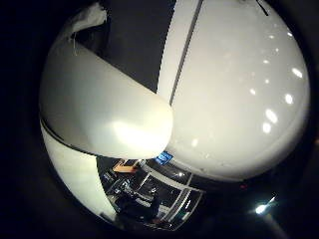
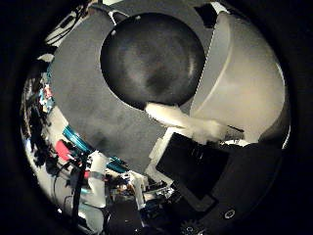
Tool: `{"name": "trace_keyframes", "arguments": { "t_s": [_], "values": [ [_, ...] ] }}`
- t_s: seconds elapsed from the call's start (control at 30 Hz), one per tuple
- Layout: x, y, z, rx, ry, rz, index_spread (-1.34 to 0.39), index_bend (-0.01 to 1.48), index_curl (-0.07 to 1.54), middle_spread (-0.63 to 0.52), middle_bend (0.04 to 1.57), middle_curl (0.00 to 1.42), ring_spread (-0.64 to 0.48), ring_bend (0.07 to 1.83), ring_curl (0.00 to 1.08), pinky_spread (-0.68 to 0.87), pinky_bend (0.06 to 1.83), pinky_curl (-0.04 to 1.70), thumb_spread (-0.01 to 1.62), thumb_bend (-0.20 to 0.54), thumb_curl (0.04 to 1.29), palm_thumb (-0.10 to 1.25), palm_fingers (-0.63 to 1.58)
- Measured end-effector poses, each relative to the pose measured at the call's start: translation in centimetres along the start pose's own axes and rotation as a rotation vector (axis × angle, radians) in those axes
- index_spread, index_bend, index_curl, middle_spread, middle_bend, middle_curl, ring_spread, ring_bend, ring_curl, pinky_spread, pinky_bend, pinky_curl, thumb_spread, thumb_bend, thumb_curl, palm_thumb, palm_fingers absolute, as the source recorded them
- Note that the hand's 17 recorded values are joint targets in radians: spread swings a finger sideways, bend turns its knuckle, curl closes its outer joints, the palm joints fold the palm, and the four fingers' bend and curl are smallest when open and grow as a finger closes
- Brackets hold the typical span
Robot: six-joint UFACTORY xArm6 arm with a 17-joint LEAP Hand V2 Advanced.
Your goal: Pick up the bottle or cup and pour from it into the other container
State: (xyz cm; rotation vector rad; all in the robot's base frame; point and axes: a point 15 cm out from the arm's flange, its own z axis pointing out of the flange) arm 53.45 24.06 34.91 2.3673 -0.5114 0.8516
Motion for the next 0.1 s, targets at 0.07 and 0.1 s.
{"name": "trace_keyframes", "arguments": {
  "t_s": [0.07, 0.1],
  "values": [
    [0.08, -0.08, -0.07, 0.005, 0.001, 0.002, -0.5, 0.48, 1.0, -0.23, 1.09, 0.73, -0.23, 1.29, 0.57, -0.36, 1.22, 0.57, 0.86, -0.029, 0.57, 0.73, 1.15],
    [0.22, -0.1, -0.11, 0.009, 0.003, 0.005, -0.5, 0.48, 1.0, -0.23, 1.09, 0.73, -0.23, 1.29, 0.57, -0.36, 1.22, 0.57, 0.86, -0.031, 0.57, 0.72, 1.15]
  ]
}}
